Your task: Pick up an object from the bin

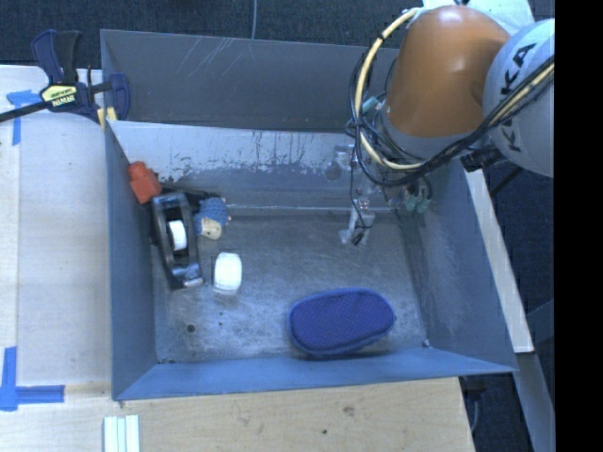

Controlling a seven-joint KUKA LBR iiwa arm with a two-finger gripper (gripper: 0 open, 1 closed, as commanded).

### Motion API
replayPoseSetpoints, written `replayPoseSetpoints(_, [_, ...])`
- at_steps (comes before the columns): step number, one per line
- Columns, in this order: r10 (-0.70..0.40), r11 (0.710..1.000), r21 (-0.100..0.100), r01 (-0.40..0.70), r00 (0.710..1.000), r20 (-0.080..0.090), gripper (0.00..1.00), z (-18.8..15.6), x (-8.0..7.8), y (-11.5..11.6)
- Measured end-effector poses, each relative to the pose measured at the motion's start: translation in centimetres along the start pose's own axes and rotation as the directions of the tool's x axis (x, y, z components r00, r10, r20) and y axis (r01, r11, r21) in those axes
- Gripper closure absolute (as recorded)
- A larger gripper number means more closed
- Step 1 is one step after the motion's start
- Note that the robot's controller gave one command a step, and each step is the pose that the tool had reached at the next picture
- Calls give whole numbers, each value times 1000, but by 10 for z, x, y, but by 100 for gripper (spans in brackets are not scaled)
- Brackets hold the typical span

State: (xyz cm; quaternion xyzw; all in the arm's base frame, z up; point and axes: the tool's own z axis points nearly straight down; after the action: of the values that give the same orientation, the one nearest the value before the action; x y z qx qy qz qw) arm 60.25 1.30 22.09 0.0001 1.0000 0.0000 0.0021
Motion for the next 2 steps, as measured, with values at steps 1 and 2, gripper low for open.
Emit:
replayPoseSetpoints(1, [-135, 991, 0, 135, 991, -2, 0, 117, 93, -21])
replayPoseSetpoints(2, [-135, 991, 0, 135, 991, 0, 100, 116, 93, -21])
